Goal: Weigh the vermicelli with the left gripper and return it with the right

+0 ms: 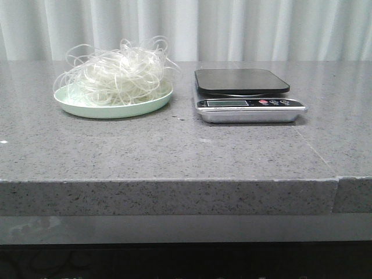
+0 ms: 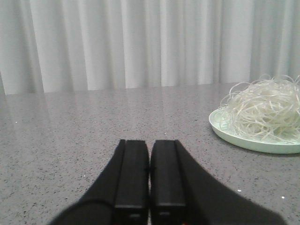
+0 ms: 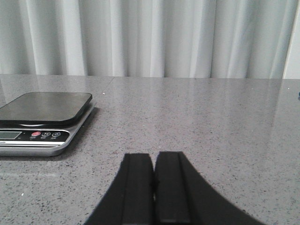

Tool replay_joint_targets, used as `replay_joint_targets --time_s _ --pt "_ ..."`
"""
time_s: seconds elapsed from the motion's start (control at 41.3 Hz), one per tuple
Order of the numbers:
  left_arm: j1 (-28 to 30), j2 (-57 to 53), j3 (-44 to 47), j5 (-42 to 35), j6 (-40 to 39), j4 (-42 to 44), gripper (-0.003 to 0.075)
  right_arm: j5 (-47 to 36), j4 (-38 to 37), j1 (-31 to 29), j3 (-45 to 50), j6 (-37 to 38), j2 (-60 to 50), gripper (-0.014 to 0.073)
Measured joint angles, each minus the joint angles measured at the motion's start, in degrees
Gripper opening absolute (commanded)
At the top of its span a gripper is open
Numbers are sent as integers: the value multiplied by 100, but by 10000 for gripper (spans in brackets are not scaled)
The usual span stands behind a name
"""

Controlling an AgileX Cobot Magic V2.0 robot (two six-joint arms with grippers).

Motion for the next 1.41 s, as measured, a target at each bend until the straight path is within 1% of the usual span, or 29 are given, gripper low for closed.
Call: replay_joint_targets --time_s 0.63,0.824,0.945,1.091,1.188,1.309,1.406 --pt "0 0 0 0 0 0 144 0 0 0 0 0 0 145" --pt "0 0 0 -168 0 0 144 -264 0 0 0 0 0 145" --pt "0 0 -88 -211 0 0 144 -255 0 0 -109 0 0 145" --pt "0 0 -669 -177 0 12 144 0 0 0 -705 0 0 145" --pt "0 0 -1262 -35 0 20 144 402 0 0 -1259 0 0 145" --pt "0 45 -1992 354 0 20 144 920 0 0 -1949 0 30 145" --pt "0 305 -2640 809 0 20 144 1326 0 0 -2552 0 306 145"
